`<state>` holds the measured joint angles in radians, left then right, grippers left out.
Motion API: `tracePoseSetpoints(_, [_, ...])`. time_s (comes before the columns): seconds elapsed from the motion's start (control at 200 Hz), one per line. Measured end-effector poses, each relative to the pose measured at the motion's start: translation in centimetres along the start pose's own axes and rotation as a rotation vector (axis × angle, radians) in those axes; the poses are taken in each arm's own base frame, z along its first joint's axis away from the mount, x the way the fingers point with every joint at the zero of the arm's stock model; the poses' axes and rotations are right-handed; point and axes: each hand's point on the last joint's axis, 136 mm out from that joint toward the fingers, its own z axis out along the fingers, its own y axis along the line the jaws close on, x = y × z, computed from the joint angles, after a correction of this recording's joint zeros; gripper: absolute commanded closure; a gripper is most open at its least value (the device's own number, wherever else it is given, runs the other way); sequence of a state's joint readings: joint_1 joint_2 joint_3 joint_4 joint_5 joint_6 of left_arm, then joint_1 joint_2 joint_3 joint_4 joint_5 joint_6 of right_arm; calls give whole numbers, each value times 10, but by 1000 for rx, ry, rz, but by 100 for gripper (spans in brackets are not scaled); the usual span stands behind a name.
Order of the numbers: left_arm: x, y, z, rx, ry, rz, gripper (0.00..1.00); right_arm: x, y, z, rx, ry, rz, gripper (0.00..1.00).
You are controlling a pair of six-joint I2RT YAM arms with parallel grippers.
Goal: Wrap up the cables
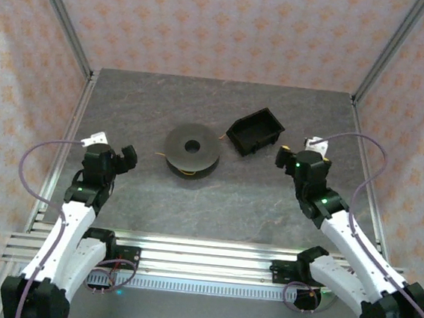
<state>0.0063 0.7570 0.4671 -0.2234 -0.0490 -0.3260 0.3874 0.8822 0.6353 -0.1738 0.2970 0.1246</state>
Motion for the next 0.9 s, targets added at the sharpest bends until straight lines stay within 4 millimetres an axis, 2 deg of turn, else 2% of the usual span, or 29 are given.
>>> tracePoseSetpoints(0.12, [16, 12, 24, -75, 25, 44, 0, 23, -31, 27, 121, 20, 34, 0])
tracePoseSetpoints(0.215, [17, 11, 41, -94, 37, 81, 1, 38, -50, 46, 199, 32, 56, 0])
tracePoseSetpoints(0.29, [14, 8, 52, -92, 22, 102, 1, 44, -57, 56, 233, 29, 62, 0])
tracePoseSetpoints(0.405, [4, 4, 69, -84, -64, 101, 1, 39, -59, 70, 246, -6, 69, 0])
tracePoseSetpoints(0.531, [18, 5, 89, -85, -63, 120, 1, 40, -61, 92, 273, 7, 42, 0])
tracePoseSetpoints(0.596, [19, 3, 97, -88, -53, 140, 1, 37, -59, 98, 267, -4, 25, 0])
tracePoseSetpoints(0.786, [-8, -8, 107, -56, -177, 171, 1, 12, -57, 108, 220, -103, 28, 0])
tracePoseSetpoints(0.896, [-2, -9, 112, -35, -223, 185, 1, 8, -57, 115, 188, -122, 27, 0])
